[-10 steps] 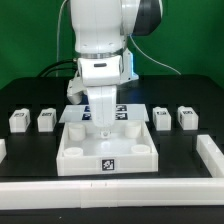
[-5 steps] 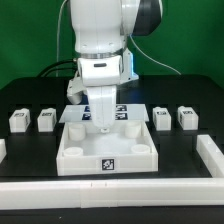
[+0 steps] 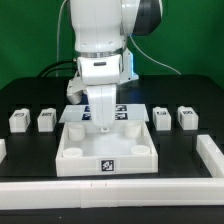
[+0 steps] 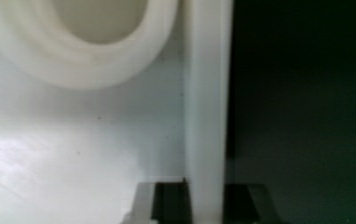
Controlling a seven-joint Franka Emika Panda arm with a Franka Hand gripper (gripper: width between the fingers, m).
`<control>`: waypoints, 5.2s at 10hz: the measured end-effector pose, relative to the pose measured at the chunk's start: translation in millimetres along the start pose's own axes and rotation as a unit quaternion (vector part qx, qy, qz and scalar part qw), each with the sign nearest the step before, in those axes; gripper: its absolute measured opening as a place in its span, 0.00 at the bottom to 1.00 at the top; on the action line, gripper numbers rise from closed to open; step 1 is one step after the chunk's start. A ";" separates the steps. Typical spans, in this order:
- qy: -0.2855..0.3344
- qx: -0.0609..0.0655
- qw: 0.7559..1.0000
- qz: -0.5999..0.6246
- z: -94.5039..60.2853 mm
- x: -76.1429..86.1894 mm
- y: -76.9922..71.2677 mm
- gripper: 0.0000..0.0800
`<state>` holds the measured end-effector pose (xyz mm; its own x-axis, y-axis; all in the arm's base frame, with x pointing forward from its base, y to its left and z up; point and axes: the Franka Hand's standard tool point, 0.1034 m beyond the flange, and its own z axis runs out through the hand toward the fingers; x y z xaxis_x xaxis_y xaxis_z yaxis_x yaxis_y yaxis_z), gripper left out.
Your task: Assemble one leg
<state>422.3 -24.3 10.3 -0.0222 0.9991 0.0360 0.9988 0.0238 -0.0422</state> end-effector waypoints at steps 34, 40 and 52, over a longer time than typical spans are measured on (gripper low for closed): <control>0.019 -0.029 0.999 0.036 -6.1 78.0 65.0 0.81; 0.034 -0.052 0.954 0.292 -56.2 139.0 41.9 0.81; 0.033 0.013 0.679 0.733 -39.3 203.0 9.5 0.81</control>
Offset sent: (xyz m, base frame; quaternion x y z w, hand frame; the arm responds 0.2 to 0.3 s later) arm 0.0334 0.0418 -0.0065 -0.0132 0.0092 0.0189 0.9997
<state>428.9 177.4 56.4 0.9983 -0.0550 -0.0202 -0.0568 -0.9935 -0.0985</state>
